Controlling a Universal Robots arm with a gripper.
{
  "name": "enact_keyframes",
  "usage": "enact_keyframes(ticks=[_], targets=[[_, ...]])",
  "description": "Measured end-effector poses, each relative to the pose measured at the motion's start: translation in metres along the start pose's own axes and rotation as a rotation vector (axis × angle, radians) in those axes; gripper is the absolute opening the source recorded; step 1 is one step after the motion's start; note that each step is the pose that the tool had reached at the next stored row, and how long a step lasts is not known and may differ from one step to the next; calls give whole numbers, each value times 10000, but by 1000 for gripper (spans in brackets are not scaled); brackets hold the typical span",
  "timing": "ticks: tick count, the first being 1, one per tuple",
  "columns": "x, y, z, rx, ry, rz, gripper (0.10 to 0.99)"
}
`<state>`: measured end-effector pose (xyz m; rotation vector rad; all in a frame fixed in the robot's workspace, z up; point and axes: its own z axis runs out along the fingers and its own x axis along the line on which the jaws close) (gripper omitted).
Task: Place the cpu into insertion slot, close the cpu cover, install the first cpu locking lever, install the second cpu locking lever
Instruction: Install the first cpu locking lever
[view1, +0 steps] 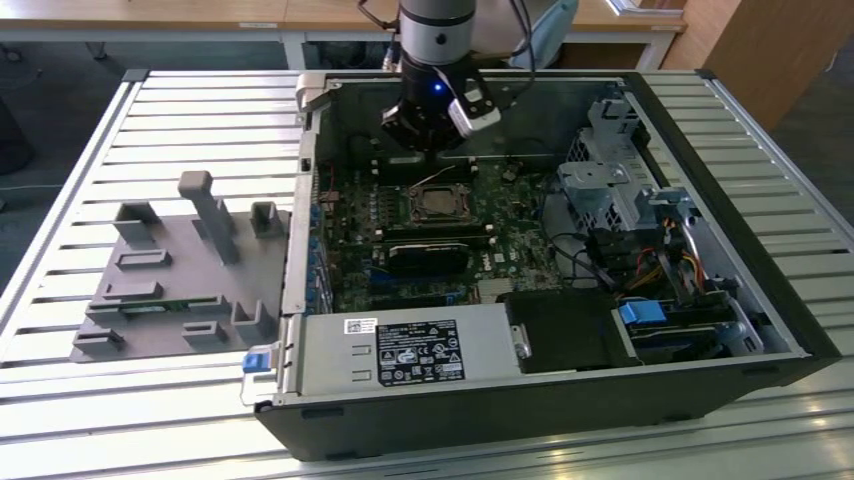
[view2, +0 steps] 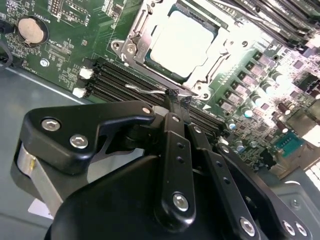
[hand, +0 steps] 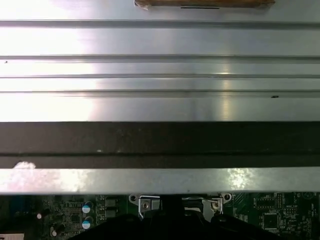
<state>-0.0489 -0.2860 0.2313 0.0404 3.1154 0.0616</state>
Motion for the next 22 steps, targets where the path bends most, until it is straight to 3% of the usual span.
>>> enact_keyframes(ticks=[19, 22], targets=[[-85, 68, 98, 2, 1, 5, 106], [-145, 74, 111, 7, 1, 21, 106]])
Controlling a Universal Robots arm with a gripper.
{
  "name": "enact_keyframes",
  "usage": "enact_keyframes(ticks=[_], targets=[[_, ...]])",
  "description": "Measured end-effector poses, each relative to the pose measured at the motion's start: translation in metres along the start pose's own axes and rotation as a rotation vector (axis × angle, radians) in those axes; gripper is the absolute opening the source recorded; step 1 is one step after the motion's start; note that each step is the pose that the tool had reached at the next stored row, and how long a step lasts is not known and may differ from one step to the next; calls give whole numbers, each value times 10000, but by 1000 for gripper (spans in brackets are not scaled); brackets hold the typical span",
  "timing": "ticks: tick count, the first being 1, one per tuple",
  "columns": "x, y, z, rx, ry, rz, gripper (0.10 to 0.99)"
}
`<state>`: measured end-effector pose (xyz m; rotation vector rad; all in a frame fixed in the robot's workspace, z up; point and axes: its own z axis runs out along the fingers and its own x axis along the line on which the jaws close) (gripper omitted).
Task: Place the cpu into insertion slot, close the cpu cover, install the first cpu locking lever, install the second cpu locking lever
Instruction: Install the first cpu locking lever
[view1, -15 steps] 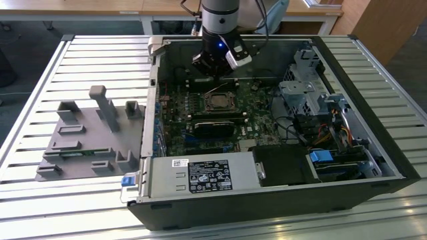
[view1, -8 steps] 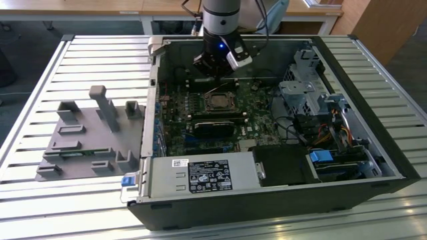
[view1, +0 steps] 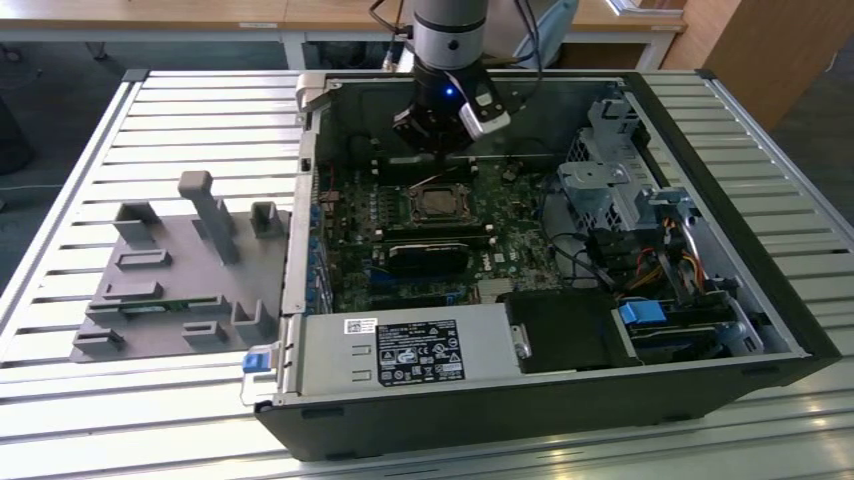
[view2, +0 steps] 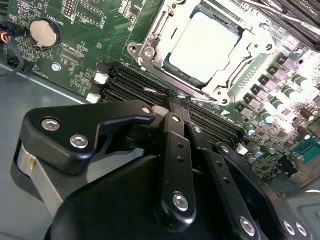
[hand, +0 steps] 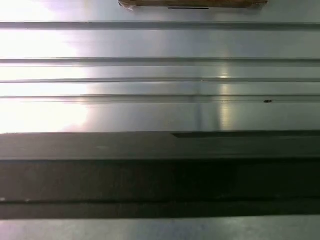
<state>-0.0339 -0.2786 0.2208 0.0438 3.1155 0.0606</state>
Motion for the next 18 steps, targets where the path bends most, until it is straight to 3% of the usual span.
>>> enact_keyframes(ticks=[18], targets=[[-80, -3, 80, 18, -3, 81, 106]])
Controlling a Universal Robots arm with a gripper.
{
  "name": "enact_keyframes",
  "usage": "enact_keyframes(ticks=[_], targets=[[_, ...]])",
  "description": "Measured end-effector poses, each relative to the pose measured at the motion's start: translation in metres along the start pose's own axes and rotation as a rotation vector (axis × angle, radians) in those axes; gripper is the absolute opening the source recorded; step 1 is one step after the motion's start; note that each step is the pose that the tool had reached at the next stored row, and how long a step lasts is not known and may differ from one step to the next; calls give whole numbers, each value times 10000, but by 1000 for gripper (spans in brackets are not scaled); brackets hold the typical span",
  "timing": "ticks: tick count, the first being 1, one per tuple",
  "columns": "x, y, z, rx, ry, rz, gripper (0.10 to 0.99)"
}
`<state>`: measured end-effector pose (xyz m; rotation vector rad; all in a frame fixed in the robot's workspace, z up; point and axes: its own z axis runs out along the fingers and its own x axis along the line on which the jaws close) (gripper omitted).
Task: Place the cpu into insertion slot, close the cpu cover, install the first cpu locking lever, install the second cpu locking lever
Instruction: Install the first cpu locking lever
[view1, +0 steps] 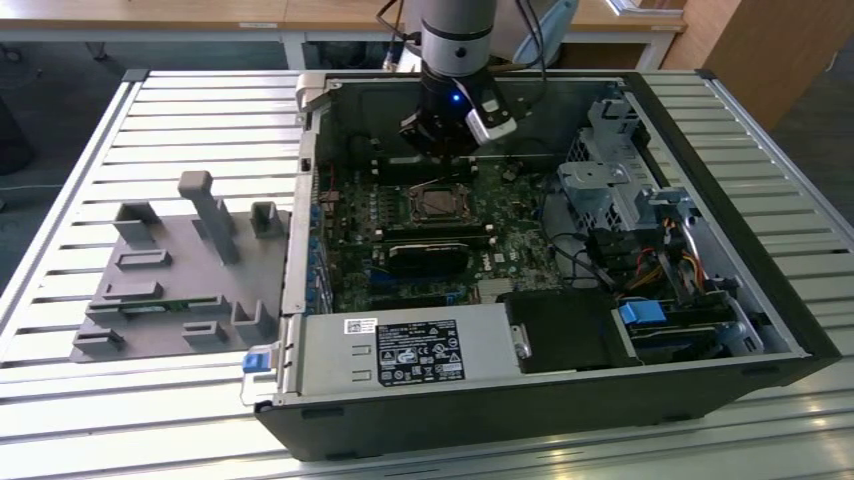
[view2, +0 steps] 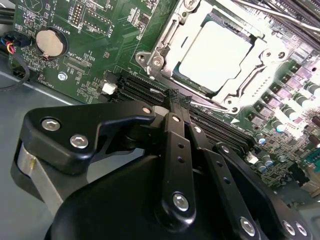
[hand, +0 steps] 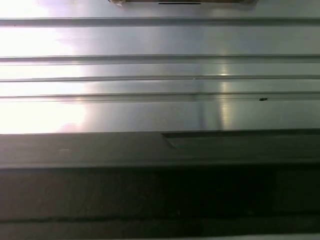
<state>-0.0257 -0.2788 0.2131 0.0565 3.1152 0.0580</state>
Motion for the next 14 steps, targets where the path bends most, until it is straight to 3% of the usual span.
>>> enact_keyframes(ticks=[14], targets=[[-40, -1, 89, 10, -2, 0, 106]])
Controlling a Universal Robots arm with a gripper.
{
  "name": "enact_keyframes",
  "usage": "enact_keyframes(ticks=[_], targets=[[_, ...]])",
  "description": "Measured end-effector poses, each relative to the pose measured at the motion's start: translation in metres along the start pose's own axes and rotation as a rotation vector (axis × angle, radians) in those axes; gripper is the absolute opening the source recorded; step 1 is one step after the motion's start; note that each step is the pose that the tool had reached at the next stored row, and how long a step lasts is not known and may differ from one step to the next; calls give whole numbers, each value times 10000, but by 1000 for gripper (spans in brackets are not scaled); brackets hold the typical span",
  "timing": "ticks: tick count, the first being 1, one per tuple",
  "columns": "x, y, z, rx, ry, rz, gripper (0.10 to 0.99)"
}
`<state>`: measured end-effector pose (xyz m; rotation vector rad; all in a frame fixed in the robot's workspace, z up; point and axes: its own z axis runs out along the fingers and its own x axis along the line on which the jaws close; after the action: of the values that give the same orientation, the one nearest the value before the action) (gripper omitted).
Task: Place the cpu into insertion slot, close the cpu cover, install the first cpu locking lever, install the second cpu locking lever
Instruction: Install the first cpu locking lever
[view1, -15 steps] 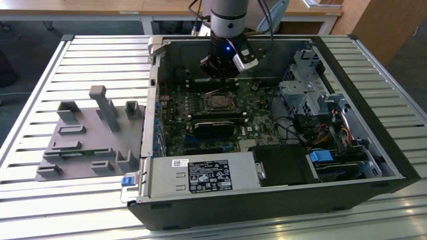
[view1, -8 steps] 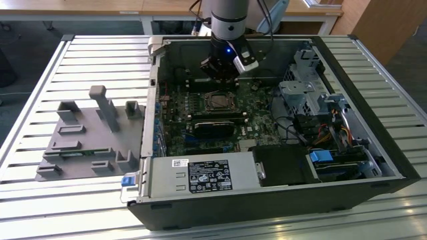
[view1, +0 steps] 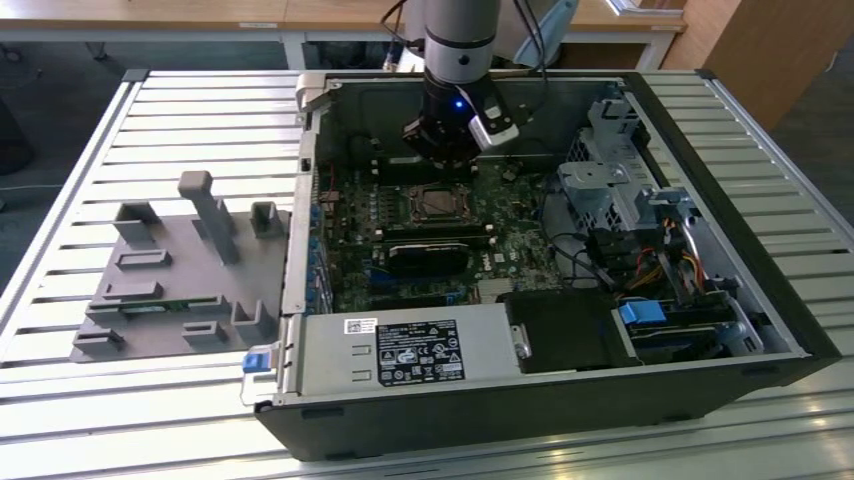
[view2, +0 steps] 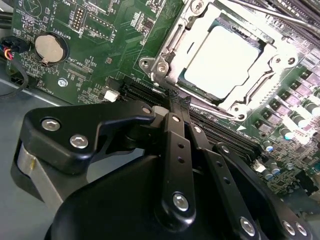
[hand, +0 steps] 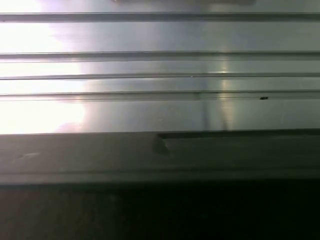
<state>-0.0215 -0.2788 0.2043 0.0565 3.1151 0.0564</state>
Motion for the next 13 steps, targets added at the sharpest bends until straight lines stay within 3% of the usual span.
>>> enact_keyframes(ticks=[13], targets=[[-8, 12, 55, 60, -1, -3, 106]])
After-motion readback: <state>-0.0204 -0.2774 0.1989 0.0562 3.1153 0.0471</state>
